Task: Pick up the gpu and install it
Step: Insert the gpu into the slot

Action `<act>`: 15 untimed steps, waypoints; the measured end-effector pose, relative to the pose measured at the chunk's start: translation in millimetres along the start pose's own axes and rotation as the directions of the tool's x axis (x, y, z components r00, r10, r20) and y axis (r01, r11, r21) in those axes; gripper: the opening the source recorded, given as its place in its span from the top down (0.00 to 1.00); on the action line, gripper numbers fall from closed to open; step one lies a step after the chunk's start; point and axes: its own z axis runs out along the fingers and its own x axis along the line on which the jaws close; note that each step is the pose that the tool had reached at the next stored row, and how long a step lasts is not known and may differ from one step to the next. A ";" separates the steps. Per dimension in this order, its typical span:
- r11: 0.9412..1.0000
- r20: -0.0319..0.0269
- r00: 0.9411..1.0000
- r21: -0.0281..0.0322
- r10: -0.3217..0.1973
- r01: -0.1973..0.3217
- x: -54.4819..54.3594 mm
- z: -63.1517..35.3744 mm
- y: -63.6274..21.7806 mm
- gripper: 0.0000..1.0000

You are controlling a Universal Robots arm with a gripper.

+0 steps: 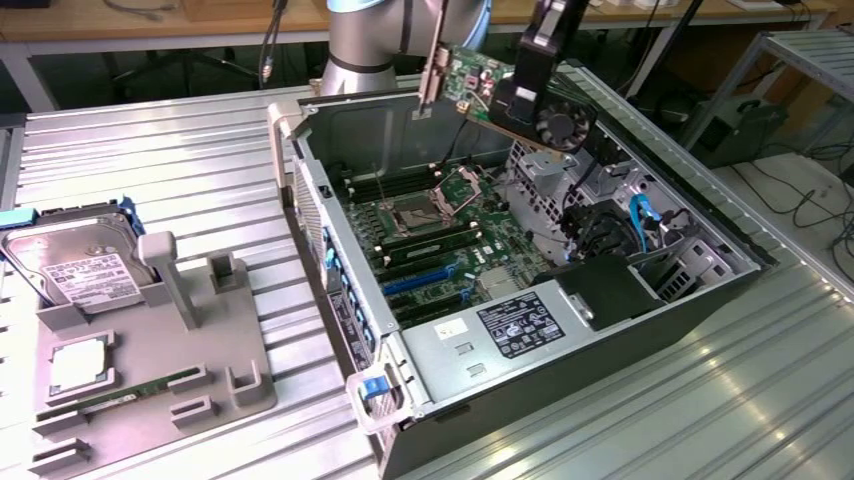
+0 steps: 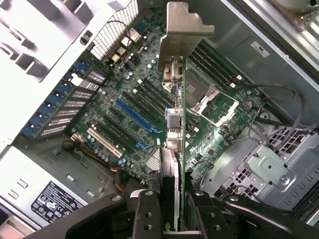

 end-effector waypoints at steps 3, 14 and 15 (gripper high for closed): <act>0.999 0.000 0.999 -0.001 -0.041 0.041 0.0 0.0 0.0 0.73; 0.961 0.001 0.961 -0.007 -0.278 0.278 0.0 0.0 0.0 0.73; 0.955 0.001 0.955 -0.007 -0.296 0.296 0.0 0.0 0.0 0.73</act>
